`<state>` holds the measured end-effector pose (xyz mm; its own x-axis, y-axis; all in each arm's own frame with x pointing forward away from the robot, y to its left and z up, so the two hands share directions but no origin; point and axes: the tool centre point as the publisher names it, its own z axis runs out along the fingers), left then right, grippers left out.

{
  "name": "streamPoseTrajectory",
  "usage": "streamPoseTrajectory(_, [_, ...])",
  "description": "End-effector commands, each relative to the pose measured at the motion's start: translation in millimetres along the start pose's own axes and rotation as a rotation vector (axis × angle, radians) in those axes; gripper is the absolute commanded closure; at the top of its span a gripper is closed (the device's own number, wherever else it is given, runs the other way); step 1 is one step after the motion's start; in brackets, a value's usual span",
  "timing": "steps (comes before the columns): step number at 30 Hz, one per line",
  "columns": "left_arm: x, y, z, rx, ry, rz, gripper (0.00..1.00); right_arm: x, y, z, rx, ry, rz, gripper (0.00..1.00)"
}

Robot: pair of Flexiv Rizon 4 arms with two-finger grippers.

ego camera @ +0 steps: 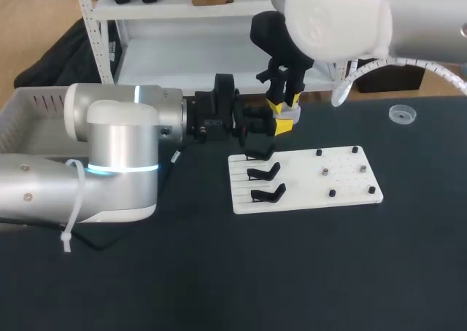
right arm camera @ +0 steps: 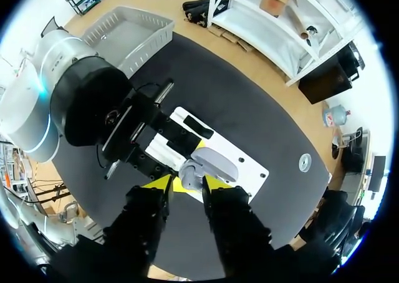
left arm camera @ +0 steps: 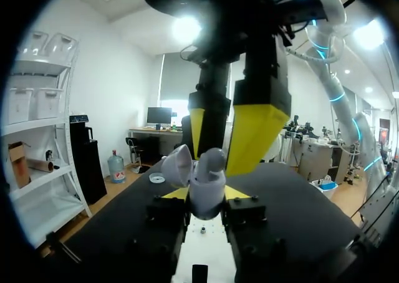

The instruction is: Pick up each earbud case from the left stands, insert the matching earbuds, close the lid, and place the case in the box.

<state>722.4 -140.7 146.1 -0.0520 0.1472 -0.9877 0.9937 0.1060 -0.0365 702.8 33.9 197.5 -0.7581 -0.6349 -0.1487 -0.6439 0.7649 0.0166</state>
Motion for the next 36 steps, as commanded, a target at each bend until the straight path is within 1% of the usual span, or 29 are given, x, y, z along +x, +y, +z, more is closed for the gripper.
streamPoseTrajectory(1, [-0.2,1.3,1.1,0.001,0.000,0.000,1.00,-0.1,-0.6,-1.4,-0.001,0.000,-0.001,0.70])
streamPoseTrajectory(7, [-0.2,1.3,1.1,0.001,0.000,0.000,1.00,1.3,-1.0,-11.3,0.010,-0.010,-0.002,0.69])
streamPoseTrajectory(11, [-0.2,1.3,1.1,0.001,0.000,0.000,1.00,3.0,1.1,-19.5,-0.005,-0.034,0.008,0.69])
streamPoseTrajectory(16, [-0.2,1.3,1.1,0.001,0.000,0.000,1.00,2.6,1.4,-25.8,-0.022,-0.057,0.038,0.71])
streamPoseTrajectory(18, [-0.2,1.3,1.1,0.001,0.000,0.000,1.00,6.4,3.1,-27.1,-0.035,-0.059,0.046,0.72])
streamPoseTrajectory(22, [-0.2,1.3,1.1,0.001,0.000,0.000,1.00,18.7,9.3,-24.3,-0.055,-0.044,0.051,0.72])
streamPoseTrajectory(25, [-0.2,1.3,1.1,0.001,0.000,0.000,1.00,23.0,12.6,-19.7,-0.062,-0.031,0.055,0.73])
streamPoseTrajectory(30, [-0.2,1.3,1.1,0.001,0.000,0.000,1.00,22.2,21.2,-9.2,-0.064,-0.015,0.050,0.70])
streamPoseTrajectory(36, [-0.2,1.3,1.1,0.001,0.000,0.000,1.00,19.3,31.0,-4.6,-0.085,-0.010,0.041,0.71])
